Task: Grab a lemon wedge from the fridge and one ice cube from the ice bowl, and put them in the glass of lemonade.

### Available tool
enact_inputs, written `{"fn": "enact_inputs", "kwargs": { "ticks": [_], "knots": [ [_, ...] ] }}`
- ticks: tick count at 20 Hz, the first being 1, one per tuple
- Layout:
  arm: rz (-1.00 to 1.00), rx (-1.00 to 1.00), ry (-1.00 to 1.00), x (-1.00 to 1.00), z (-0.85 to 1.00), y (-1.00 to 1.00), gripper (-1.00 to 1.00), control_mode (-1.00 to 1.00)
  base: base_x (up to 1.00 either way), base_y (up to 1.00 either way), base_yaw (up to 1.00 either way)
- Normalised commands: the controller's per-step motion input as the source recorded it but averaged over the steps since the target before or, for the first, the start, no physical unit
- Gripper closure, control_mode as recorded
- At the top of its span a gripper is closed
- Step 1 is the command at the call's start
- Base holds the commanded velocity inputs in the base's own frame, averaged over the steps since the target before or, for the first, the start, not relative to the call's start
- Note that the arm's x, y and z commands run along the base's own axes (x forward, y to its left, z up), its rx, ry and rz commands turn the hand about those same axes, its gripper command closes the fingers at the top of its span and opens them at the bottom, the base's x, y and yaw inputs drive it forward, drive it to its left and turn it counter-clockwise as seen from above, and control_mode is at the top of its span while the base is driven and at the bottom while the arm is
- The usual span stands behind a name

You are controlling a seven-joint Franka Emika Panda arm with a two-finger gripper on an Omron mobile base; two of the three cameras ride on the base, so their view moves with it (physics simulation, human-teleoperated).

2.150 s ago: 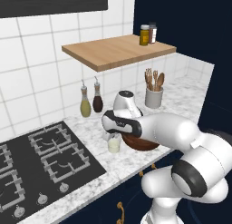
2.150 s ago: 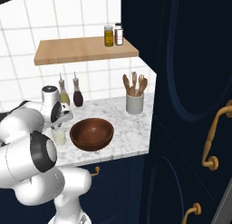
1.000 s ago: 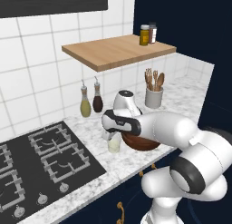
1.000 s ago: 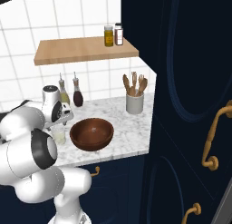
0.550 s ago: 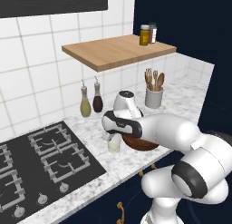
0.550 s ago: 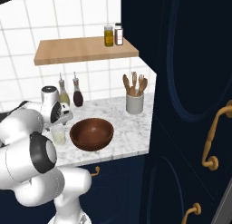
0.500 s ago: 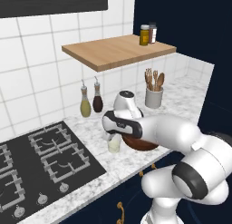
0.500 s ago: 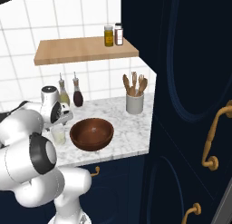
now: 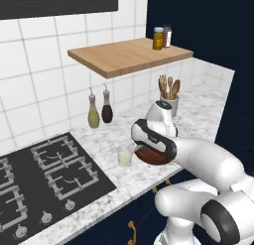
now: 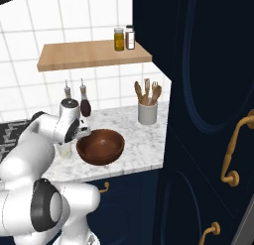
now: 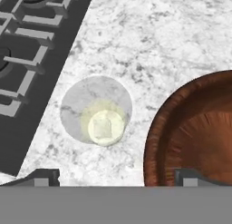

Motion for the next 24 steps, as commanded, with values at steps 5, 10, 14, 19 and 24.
{"fn": "enact_inputs", "kwargs": {
  "ticks": [5, 10, 14, 19, 24],
  "knots": [
    [-0.27, -0.14, 0.08, 0.0, 0.32, -0.16, -1.0, -1.0, 0.0, 0.0, 0.0],
    [-0.31, -0.06, 0.06, -0.27, 0.52, -0.21, -1.0, -1.0, 0.0, 0.0, 0.0],
    [-0.1, 0.03, 0.0, -0.89, 0.49, -0.64, -1.0, -1.0, 0.0, 0.0, 0.0],
    [-0.04, 0.01, 0.01, -0.78, -0.03, -0.35, -1.0, -1.0, 0.0, 0.0, 0.0],
    [-0.14, 0.11, -0.01, -0.43, -0.18, -0.29, -1.0, -1.0, 0.0, 0.0, 0.0]
  ]
}}
